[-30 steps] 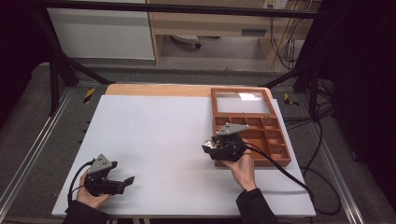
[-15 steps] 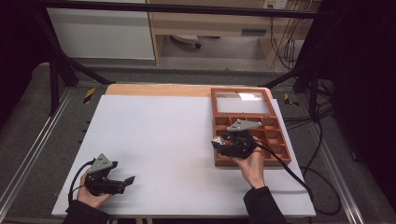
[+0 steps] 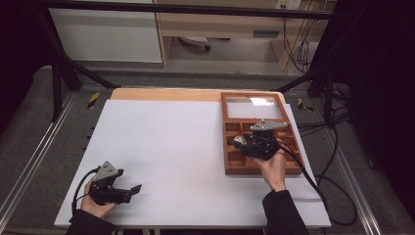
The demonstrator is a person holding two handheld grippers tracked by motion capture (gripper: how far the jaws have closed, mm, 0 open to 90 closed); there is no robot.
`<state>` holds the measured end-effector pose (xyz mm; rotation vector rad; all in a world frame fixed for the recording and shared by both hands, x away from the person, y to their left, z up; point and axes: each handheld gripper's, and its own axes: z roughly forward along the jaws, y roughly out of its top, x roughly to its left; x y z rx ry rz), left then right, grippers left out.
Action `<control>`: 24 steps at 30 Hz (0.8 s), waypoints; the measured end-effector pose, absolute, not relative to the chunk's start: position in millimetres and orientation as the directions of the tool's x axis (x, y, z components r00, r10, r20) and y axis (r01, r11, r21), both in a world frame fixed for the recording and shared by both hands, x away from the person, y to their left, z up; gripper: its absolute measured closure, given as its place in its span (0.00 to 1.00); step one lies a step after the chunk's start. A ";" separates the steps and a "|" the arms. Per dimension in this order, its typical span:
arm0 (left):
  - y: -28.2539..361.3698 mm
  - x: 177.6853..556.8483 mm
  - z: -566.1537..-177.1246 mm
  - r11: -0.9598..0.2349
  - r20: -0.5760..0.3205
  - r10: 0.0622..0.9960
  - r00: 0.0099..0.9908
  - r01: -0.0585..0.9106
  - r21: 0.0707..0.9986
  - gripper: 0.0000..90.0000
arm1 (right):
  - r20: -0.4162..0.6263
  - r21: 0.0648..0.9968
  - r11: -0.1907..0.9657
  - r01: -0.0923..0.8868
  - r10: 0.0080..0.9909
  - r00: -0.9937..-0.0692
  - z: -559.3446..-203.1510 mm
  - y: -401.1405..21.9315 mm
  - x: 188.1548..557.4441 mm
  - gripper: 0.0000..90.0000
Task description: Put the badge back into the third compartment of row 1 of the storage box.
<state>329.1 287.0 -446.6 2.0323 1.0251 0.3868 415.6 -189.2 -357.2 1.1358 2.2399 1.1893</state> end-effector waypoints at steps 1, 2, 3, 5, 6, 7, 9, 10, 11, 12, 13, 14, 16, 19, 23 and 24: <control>287.1 329.0 -446.6 -0.342 -0.082 0.778 0.623 0.530 0.776 0.07 | 0.055 0.812 0.317 0.489 0.794 -0.606 -357.0 -190.5 416.5 0.53; 287.2 328.9 -446.5 -0.342 -0.083 0.778 0.623 0.530 0.776 0.07 | 0.054 0.813 0.315 0.490 0.797 -0.601 -356.7 -192.0 417.3 0.53; 287.2 328.8 -446.5 -0.342 -0.082 0.778 0.623 0.529 0.777 0.07 | 0.052 0.814 0.313 0.489 0.800 -0.598 -356.5 -193.6 418.4 0.53; 287.2 328.8 -446.5 -0.342 -0.082 0.777 0.624 0.528 0.777 0.07 | 0.052 0.815 0.307 0.491 0.806 -0.590 -356.1 -196.7 420.1 0.53; 287.1 328.9 -446.7 -0.342 -0.083 0.777 0.624 0.529 0.776 0.07 | 0.052 0.815 0.305 0.493 0.808 -0.586 -355.9 -198.3 420.8 0.53; 287.0 329.0 -446.9 -0.342 -0.084 0.777 0.624 0.530 0.776 0.07 | 0.055 0.815 0.299 0.496 0.812 -0.581 -356.0 -199.6 421.4 0.53; 287.0 328.9 -446.8 -0.342 -0.084 0.777 0.624 0.531 0.776 0.07 | 0.052 0.814 0.299 0.497 0.816 -0.575 -356.3 -202.5 423.5 0.53; 287.2 328.8 -446.7 -0.342 -0.084 0.777 0.624 0.530 0.776 0.07 | 0.049 0.814 0.299 0.497 0.819 -0.572 -356.6 -204.1 424.6 0.53; 287.4 328.8 -446.7 -0.342 -0.084 0.777 0.624 0.530 0.776 0.07 | 0.049 0.813 0.297 0.502 0.823 -0.566 -356.8 -205.5 425.5 0.53; 287.5 328.7 -446.7 -0.341 -0.084 0.777 0.623 0.530 0.777 0.07 | 0.050 0.813 0.293 0.503 0.826 -0.562 -357.2 -206.8 426.5 0.53; 287.6 328.7 -446.7 -0.341 -0.084 0.777 0.623 0.530 0.777 0.07 | 0.050 0.813 0.290 0.505 0.829 -0.557 -357.4 -208.3 427.4 0.53; 287.6 328.7 -446.8 -0.341 -0.085 0.777 0.624 0.530 0.776 0.07 | 0.050 0.813 0.289 0.506 0.831 -0.554 -357.5 -209.9 428.2 0.53; 287.5 328.7 -446.8 -0.341 -0.084 0.777 0.624 0.530 0.777 0.07 | 0.043 0.810 0.291 0.509 0.837 -0.546 -357.3 -212.2 429.8 0.53; 288.0 328.6 -446.5 -0.345 -0.081 0.776 0.625 0.529 0.776 0.07 | 0.045 0.810 0.281 0.514 0.845 -0.533 -356.9 -216.3 432.8 0.53; 288.0 328.7 -446.7 -0.344 -0.081 0.777 0.624 0.529 0.775 0.07 | 0.046 0.811 0.271 0.519 0.854 -0.518 -357.3 -221.9 436.5 0.53; 288.0 328.7 -446.7 -0.345 -0.081 0.777 0.624 0.529 0.775 0.07 | 0.044 0.811 0.270 0.519 0.856 -0.515 -357.5 -223.2 437.3 0.53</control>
